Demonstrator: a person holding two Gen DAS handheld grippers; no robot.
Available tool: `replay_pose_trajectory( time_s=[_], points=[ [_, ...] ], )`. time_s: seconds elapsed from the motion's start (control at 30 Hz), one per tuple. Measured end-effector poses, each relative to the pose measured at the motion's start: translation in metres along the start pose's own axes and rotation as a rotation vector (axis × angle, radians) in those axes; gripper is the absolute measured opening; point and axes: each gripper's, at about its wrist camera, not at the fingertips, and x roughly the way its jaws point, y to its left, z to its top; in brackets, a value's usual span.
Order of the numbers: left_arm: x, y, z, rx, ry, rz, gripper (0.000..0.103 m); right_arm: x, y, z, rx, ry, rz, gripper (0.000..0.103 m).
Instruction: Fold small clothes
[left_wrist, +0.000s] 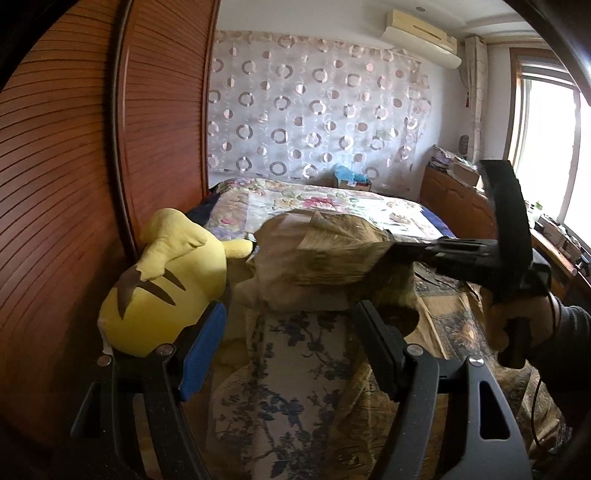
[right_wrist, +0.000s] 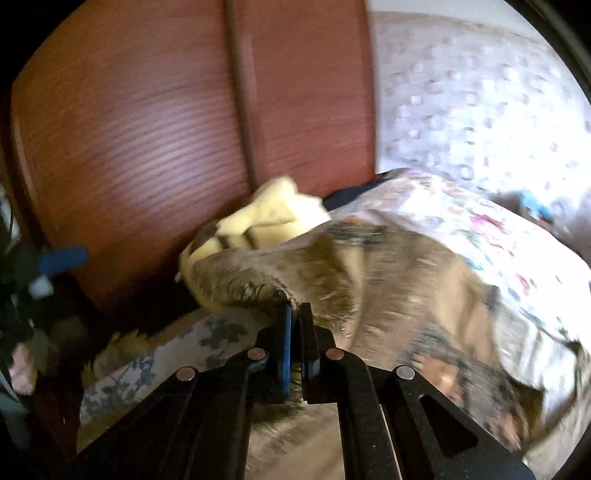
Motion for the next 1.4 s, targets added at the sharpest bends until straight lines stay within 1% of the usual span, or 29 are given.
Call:
replay_pose_trajectory(
  time_s=[0.1, 0.13, 0.2, 0.27, 0.33, 0.37, 0.4, 0.43, 0.47, 0.5, 0.53, 0.63, 0.73, 0.8, 0.87, 0.93, 0.97, 1.0, 1.03, 1.1, 1.13, 1.2, 1.27, 1.37, 1.4],
  points=[
    [0.002, -0.009, 0.0, 0.01, 0.005, -0.018, 0.073, -0.011, -0.026, -0.012, 0.07, 0.008, -0.074, 0.004],
    [0.003, -0.012, 0.0, 0.014, 0.006, -0.022, 0.073, -0.013, -0.031, -0.017, 0.069, 0.014, -0.098, 0.004],
    [0.006, -0.017, 0.0, 0.024, 0.01, -0.031, 0.073, -0.021, -0.036, -0.025, 0.058, 0.031, -0.177, 0.005],
    [0.007, -0.023, 0.001, 0.029, 0.011, -0.037, 0.073, -0.025, -0.043, -0.03, 0.063, 0.044, -0.203, 0.009],
    [0.007, -0.026, 0.001, 0.032, 0.011, -0.04, 0.073, -0.027, -0.049, -0.033, 0.072, 0.051, -0.221, 0.017],
    [0.008, -0.028, 0.001, 0.033, 0.011, -0.041, 0.073, -0.027, -0.048, -0.033, 0.07, 0.049, -0.208, 0.019],
    [0.008, -0.028, 0.002, 0.034, 0.013, -0.043, 0.073, -0.029, -0.043, -0.031, 0.064, 0.05, -0.179, 0.025],
    [0.008, -0.029, 0.002, 0.035, 0.013, -0.045, 0.073, -0.027, -0.039, -0.029, 0.057, 0.049, -0.154, 0.035],
    [0.008, -0.029, 0.001, 0.038, 0.014, -0.045, 0.073, -0.025, -0.033, -0.026, 0.046, 0.046, -0.135, 0.04],
    [0.007, -0.029, 0.002, 0.04, 0.015, -0.044, 0.073, -0.023, -0.031, -0.024, 0.036, 0.042, -0.117, 0.048],
    [0.007, -0.028, 0.001, 0.042, 0.016, -0.043, 0.073, -0.019, -0.024, -0.022, 0.018, 0.036, -0.089, 0.051],
    [0.005, -0.028, 0.001, 0.04, 0.018, -0.04, 0.073, -0.01, -0.007, -0.019, -0.05, 0.022, -0.025, 0.052],
    [0.005, -0.022, 0.0, 0.03, 0.021, -0.035, 0.073, 0.004, 0.008, -0.016, -0.097, 0.038, 0.056, 0.052],
    [0.005, -0.019, -0.002, 0.024, 0.023, -0.033, 0.073, 0.026, 0.012, -0.016, -0.132, 0.068, 0.093, 0.052],
    [0.005, -0.017, -0.003, 0.019, 0.027, -0.03, 0.073, 0.043, 0.019, -0.019, -0.173, 0.113, 0.089, 0.052],
    [0.005, -0.016, -0.004, 0.017, 0.029, -0.028, 0.073, 0.056, 0.02, -0.024, -0.209, 0.153, 0.061, 0.052],
    [0.005, -0.016, -0.005, 0.017, 0.028, -0.028, 0.073, 0.061, 0.021, -0.026, -0.225, 0.169, 0.034, 0.052],
    [0.005, -0.015, -0.005, 0.015, 0.028, -0.028, 0.073, 0.068, 0.02, -0.028, -0.245, 0.183, -0.025, 0.052],
    [0.005, -0.015, -0.005, 0.015, 0.028, -0.028, 0.073, 0.071, 0.017, -0.027, -0.24, 0.187, -0.057, 0.052],
    [0.005, -0.015, -0.005, 0.017, 0.029, -0.029, 0.073, 0.076, 0.004, -0.025, -0.193, 0.195, -0.064, 0.051],
    [0.005, -0.015, -0.005, 0.018, 0.029, -0.029, 0.073, 0.076, -0.002, -0.023, -0.183, 0.186, -0.085, 0.046],
    [0.005, -0.016, -0.005, 0.021, 0.029, -0.033, 0.073, 0.068, -0.011, -0.02, -0.172, 0.169, -0.124, 0.042],
    [0.005, -0.018, -0.006, 0.027, 0.032, -0.035, 0.073, 0.062, -0.023, -0.017, -0.143, 0.155, -0.165, 0.042],
    [0.007, -0.022, -0.007, 0.031, 0.036, -0.041, 0.073, 0.057, -0.045, -0.011, -0.087, 0.126, -0.253, 0.042],
    [0.008, -0.024, -0.007, 0.032, 0.037, -0.043, 0.073, 0.049, -0.055, -0.011, -0.057, 0.116, -0.286, 0.042]
  ],
)
